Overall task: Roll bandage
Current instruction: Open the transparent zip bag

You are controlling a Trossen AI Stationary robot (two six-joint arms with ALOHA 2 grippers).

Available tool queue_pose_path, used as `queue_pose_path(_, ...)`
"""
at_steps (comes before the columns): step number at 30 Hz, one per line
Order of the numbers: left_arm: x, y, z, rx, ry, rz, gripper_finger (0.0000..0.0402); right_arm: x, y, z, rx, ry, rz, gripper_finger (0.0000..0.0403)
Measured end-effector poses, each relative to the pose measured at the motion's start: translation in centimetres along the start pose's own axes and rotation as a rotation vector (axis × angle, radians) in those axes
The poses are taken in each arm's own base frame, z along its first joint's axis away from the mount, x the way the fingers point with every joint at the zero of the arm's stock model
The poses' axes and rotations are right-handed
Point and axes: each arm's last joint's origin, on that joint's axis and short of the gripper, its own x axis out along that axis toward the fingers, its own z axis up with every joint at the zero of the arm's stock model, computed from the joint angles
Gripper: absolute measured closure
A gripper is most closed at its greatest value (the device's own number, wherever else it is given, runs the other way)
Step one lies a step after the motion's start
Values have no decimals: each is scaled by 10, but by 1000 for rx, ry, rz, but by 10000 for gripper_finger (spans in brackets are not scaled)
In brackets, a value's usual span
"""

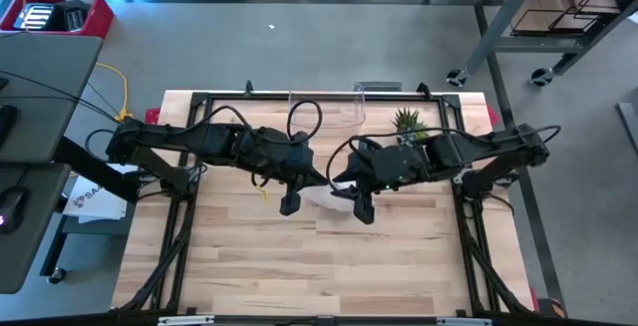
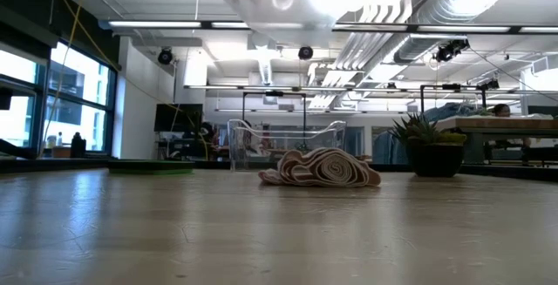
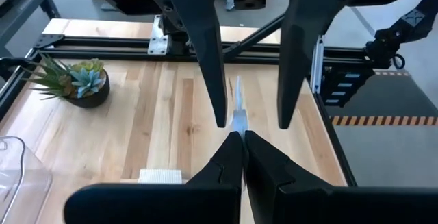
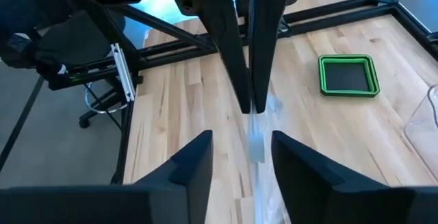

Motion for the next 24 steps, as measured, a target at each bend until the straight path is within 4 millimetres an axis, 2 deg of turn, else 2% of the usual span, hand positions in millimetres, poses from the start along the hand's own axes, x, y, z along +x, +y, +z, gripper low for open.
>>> queue_pose_path(8, 0, 0, 2, 0, -15, -2, 401, 0, -3, 1, 2, -21, -53, 278)
queue_pose_path(20, 0, 0, 1, 0, -16, 10, 401, 1, -2, 0, -9, -3, -17, 280)
queue_pose_path(24, 0, 0, 1, 0, -16, 15, 401, 2, -1, 0, -3, 2, -9, 294)
